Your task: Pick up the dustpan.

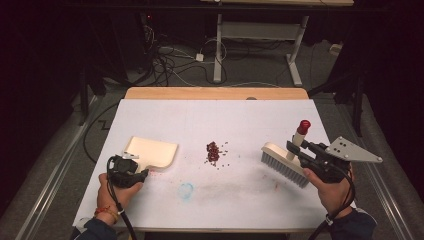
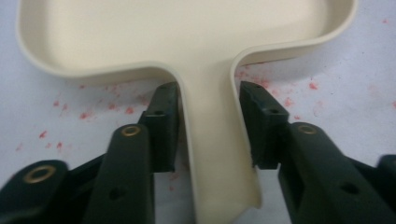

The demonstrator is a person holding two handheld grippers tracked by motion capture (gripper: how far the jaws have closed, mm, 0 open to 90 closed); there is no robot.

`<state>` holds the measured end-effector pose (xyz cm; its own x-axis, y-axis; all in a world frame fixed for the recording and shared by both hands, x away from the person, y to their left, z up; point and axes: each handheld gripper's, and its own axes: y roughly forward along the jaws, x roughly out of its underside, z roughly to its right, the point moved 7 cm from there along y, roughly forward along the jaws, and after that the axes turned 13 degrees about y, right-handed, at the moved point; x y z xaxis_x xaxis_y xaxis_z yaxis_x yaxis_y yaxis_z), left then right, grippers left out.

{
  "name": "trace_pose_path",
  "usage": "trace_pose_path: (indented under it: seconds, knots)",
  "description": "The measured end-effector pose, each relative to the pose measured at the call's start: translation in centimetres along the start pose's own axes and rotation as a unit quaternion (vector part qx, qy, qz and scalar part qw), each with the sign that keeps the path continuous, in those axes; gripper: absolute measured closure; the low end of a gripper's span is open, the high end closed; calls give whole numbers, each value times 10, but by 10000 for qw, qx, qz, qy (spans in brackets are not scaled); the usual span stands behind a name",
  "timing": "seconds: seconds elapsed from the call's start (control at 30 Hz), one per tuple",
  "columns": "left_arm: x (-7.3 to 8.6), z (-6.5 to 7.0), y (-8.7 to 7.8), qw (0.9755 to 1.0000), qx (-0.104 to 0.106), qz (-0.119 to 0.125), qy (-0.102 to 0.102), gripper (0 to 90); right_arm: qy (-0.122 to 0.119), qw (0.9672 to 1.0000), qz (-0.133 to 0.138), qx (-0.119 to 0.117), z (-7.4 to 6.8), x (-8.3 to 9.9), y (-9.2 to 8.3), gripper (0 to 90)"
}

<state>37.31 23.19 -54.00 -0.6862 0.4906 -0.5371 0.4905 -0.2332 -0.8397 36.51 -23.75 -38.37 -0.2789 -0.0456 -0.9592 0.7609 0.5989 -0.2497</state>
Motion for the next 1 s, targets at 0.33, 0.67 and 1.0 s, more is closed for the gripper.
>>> trace_pose_path:
  seconds: [0.33, 0.67, 1.0]
  knots:
    - [-10, -5, -3, 9992, 120, -226, 304, 642, -52, 10000, -35, -27, 0, 1, 1, 699]
    - [-5, 14, -30, 9954, 386, -178, 857, 643, -13, 10000, -19, 13, 3, 2, 2, 700]
    - [-2, 28, -45, 9905, 519, -137, 1268, 643, 1, 10000, 0, 68, 6, 1, 4, 699]
